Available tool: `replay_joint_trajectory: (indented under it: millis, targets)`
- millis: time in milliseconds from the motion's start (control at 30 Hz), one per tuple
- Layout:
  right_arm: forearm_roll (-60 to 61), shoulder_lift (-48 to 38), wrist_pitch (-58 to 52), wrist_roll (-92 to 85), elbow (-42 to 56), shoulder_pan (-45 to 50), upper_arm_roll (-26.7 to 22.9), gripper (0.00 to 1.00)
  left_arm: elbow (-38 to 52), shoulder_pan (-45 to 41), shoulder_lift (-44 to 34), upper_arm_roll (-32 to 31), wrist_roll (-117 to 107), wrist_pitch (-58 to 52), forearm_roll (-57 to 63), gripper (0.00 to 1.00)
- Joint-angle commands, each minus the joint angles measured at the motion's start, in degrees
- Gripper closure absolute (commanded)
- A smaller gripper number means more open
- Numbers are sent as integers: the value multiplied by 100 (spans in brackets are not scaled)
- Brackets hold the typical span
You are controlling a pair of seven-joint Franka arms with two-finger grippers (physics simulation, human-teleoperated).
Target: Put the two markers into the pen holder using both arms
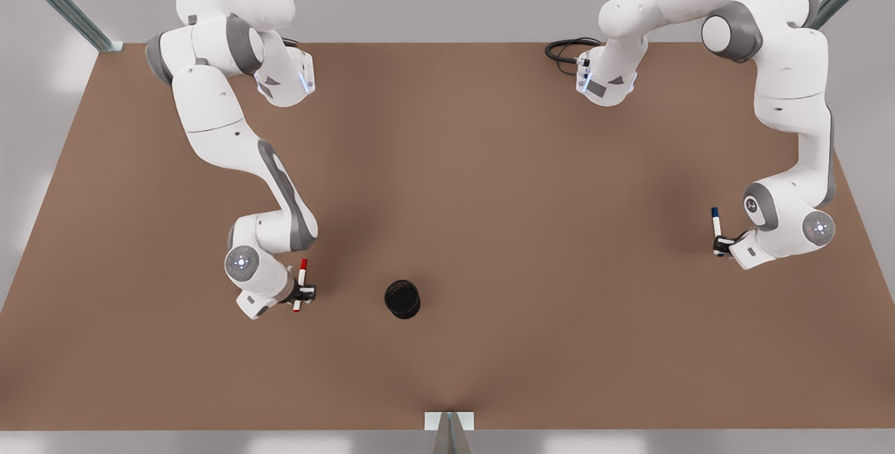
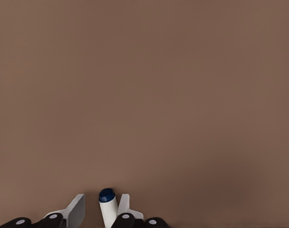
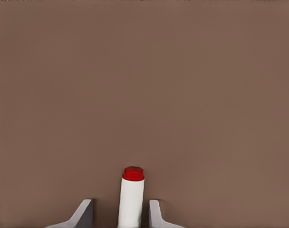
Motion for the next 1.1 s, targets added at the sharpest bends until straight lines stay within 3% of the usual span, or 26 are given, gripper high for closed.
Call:
replay_joint_trajectory:
  millis: [0,167,300,500,600,700,900,1000,1067]
  targets:
    - [-156,-8,45,242,3,11,-2,67,2,0,-5,0,263,2,-1,51]
    - [-165,-8,45,224,3,11,-2,79,2,0,13,0,263,2,-36,57]
    - [-174,-8,45,198,3,11,-2,79,2,0,13,0,254,2,-36,63]
    - [-174,-69,-8,207,135,55,-2,79,2,44,57,0,254,2,-54,64]
    - [-174,-534,-553,242,302,169,33,79,-24,35,57,0,263,2,-159,68]
    - [-147,-966,-465,242,389,187,542,79,-59,35,57,0,254,2,-247,71]
    - [-156,-860,351,382,1339,178,1483,79,-51,9,-31,0,254,-77,-247,79]
    - [-200,-667,1635,330,1409,353,1545,79,-24,0,-181,-9,289,-155,-238,79]
    - [-200,-421,1811,-127,1813,555,1536,79,55,44,-471,-246,307,-516,-335,79]
